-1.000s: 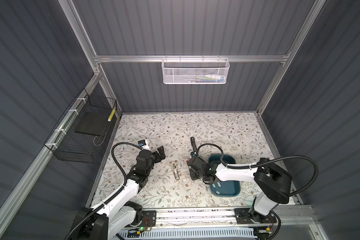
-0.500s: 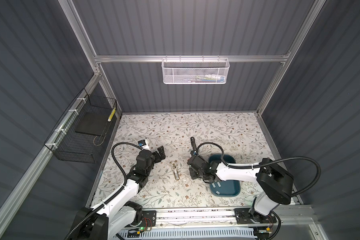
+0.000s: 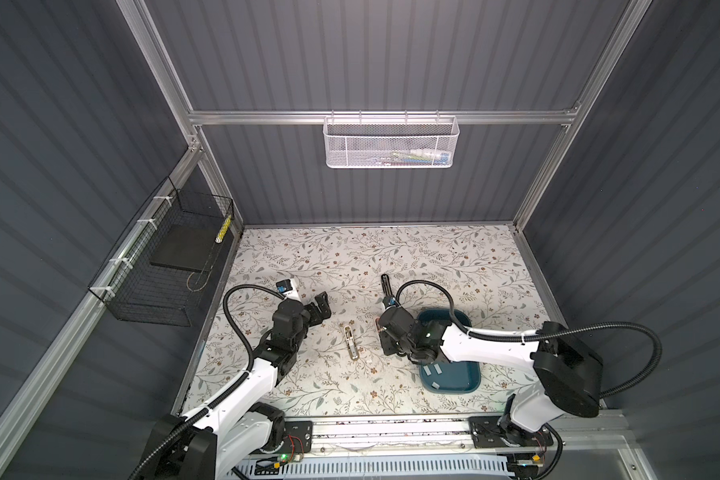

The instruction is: Load the staples into the stapler

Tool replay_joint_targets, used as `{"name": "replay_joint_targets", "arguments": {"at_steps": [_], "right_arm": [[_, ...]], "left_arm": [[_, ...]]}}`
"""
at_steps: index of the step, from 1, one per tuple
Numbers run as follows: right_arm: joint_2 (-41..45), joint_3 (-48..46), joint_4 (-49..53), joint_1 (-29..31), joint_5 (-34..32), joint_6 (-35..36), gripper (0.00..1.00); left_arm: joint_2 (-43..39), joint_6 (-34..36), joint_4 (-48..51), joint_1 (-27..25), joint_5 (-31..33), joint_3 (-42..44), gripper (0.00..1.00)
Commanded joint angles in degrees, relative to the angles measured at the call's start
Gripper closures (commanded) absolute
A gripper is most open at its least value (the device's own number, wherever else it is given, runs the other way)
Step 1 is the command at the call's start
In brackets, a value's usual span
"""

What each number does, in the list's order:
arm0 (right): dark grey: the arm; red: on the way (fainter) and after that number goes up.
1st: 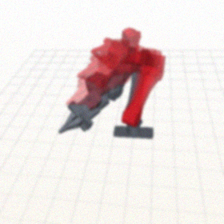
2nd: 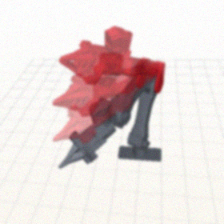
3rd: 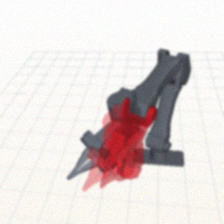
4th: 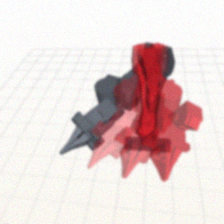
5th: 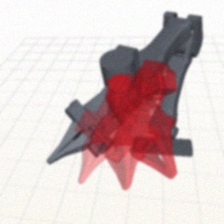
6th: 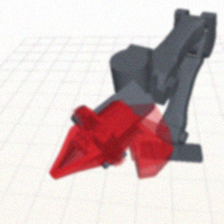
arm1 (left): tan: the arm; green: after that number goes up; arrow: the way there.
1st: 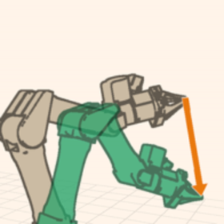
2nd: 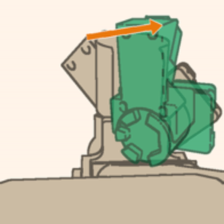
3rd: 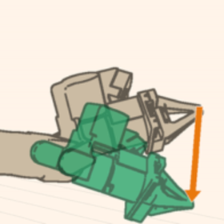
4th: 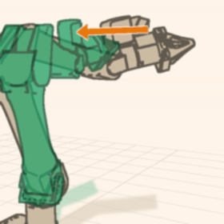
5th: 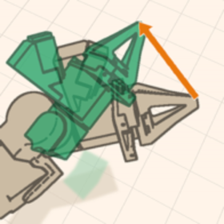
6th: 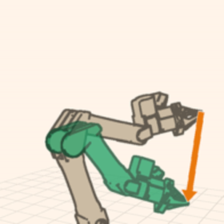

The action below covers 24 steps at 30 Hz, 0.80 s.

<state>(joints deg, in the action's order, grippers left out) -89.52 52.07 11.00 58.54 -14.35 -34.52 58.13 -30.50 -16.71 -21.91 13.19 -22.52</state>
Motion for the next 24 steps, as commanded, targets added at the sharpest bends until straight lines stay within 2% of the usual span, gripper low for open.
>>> {"name": "replay_joint_targets", "arguments": {"at_steps": [1,7,14,19,24], "right_arm": [[3.82,-1.37,1.76,0.31,-1.62,-0.84,0.91],[13.24,-5.29,5.13,0.34,-5.95,-3.09,0.91],[25.86,-10.97,13.98,-0.46,-12.91,-9.49,0.93],[30.39,-14.84,17.70,-4.40,-12.70,-13.68,0.96],[30.44,-18.54,16.99,-8.71,-9.19,-14.87,0.89]], "left_arm": [[-0.51,-0.06,-0.43,0.38,-0.53,-0.68,0.00],[-0.57,-0.26,-0.58,0.37,-0.62,-0.43,0.00],[-0.12,-0.54,-0.63,0.38,-0.98,-0.50,0.00],[-0.99,-0.49,-0.25,0.38,-0.46,-0.35,0.00],[-1.27,-0.10,-0.08,0.38,1.02,0.10,0.00]]}}
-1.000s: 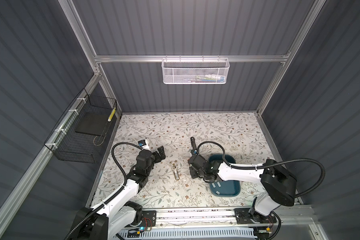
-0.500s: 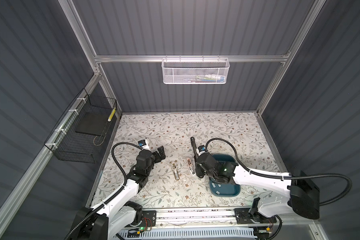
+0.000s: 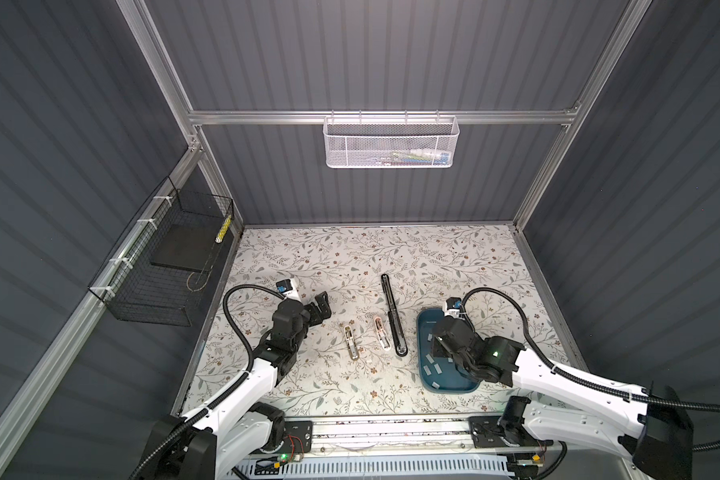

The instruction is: Load the staples into the stapler

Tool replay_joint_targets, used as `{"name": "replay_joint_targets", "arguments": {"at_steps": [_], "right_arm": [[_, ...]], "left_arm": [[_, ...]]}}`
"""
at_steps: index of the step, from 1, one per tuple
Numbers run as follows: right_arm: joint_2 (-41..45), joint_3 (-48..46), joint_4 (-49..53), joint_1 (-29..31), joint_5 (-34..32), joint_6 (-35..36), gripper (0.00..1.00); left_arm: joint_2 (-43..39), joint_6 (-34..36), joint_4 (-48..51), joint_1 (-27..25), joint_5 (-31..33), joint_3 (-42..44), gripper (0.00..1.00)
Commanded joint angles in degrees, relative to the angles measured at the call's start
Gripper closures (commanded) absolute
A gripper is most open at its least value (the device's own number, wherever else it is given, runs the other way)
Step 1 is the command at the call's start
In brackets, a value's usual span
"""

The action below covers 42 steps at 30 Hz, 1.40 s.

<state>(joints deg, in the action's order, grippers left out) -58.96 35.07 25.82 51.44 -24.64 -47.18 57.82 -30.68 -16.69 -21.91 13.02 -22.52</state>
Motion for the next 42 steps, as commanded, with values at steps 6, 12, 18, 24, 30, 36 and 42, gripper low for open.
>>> {"name": "replay_joint_targets", "arguments": {"at_steps": [6,12,18,24,30,36,42], "right_arm": [[-2.12,-0.65,2.75,-4.68,2.13,-0.41,0.77],[-1.97,2.54,4.52,-6.26,3.53,3.89,0.73],[-7.91,4.71,1.64,-6.26,8.71,7.20,0.72],[-11.51,6.88,-0.62,-6.52,9.45,10.25,0.63],[-16.69,7.50,-3.19,-11.83,14.37,10.80,0.64],[-20.96,7.53,-5.47,-14.50,16.84,9.83,0.66],[-22.68,8.38,-4.30,-14.69,15.88,8.02,0.64]], "left_arm": [[0.65,0.44,-0.76,0.38,1.35,0.20,0.00],[1.66,3.11,-1.72,0.38,3.36,0.70,0.00],[4.11,8.26,-4.46,0.38,5.36,1.43,0.00],[2.70,15.57,-10.83,0.38,6.59,4.55,0.00],[2.45,20.77,-14.81,0.38,-0.67,5.63,0.00],[1.81,21.19,-14.41,0.38,-2.48,5.75,0.00],[2.35,20.18,-13.13,0.38,-2.66,5.14,0.00]]}}
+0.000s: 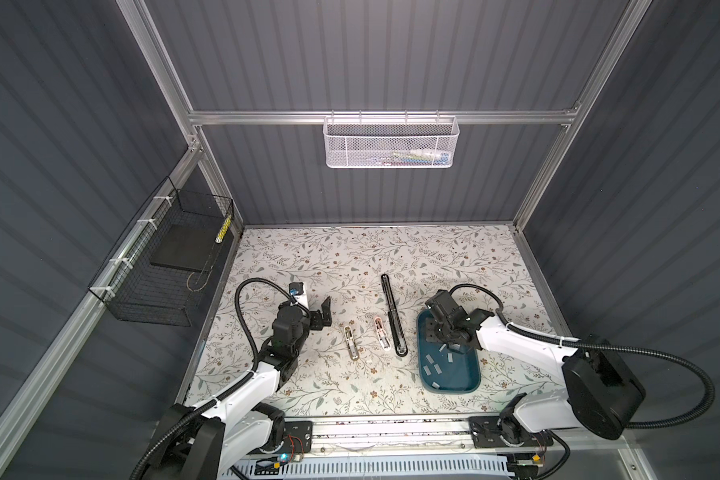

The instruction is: Load the staples into the stapler

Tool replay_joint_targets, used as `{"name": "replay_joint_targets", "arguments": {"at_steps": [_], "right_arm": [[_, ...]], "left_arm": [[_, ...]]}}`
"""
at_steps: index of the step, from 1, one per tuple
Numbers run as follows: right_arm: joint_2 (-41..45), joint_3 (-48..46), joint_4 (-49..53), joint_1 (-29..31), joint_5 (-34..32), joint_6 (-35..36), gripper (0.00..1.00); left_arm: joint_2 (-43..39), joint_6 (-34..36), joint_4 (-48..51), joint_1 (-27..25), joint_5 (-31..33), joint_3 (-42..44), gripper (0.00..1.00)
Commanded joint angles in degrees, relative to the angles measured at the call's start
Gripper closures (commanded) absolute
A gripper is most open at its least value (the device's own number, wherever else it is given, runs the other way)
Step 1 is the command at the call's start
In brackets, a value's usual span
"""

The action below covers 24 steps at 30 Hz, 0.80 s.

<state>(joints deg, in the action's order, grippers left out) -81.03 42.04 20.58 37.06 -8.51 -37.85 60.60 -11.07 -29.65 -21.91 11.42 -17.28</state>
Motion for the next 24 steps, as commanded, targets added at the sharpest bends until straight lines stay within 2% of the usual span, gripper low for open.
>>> {"name": "replay_joint_targets", "arguments": {"at_steps": [1,11,24], "right_arm": [[-1.00,1.61,1.36,-0.26,-0.68,-1.60,0.63],[-5.88,4.22,5.31,-0.32,-2.06,-4.47,0.63],[-10.94,5.75,6.44,-0.31,0.62,-5.48,0.65]], "left_arm": [[-0.25,0.46,0.10,0.38,-1.15,-0.26,0.00],[0.79,-0.03,1.46,0.38,-1.73,-1.31,0.00],[1.54,-0.41,2.66,0.38,-1.70,-2.06,0.00]]}}
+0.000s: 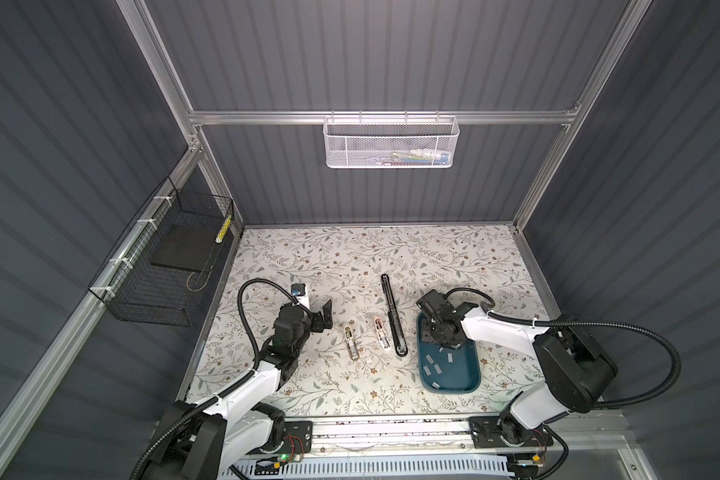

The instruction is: Load the staples into the stapler

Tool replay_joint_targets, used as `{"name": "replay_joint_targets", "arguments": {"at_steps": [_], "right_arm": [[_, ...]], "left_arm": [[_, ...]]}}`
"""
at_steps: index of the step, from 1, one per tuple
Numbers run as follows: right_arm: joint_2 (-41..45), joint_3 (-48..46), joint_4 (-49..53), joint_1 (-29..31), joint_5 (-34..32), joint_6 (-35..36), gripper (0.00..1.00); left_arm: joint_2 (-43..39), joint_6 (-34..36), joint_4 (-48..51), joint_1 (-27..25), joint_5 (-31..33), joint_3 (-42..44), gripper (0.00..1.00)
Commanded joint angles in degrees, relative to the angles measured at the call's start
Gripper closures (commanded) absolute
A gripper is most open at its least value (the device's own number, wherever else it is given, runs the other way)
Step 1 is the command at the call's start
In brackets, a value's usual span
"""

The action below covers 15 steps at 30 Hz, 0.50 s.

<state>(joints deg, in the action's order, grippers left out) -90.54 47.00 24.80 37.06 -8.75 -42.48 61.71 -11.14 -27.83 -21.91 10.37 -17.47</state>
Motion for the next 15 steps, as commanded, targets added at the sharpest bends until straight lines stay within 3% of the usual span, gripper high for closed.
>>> {"name": "replay_joint_targets", "arguments": {"at_steps": [1,8,15], "right_arm": [[-1.67,0.88,2.43,-0.32,0.85,-0.93,0.65],[-3.04,1.69,4.38,-0.23,0.48,-1.20,0.75],[-2.70,1.95,5.74,0.02,-0.18,-1.29,0.72]], "left_arm": [[0.39,-0.38,0.94,0.38,-0.62,-1.88,0.00],[0.30,-0.38,1.08,0.38,-0.57,-1.94,0.00],[0.66,-0.51,1.36,0.38,-0.66,-2.20,0.00]]}}
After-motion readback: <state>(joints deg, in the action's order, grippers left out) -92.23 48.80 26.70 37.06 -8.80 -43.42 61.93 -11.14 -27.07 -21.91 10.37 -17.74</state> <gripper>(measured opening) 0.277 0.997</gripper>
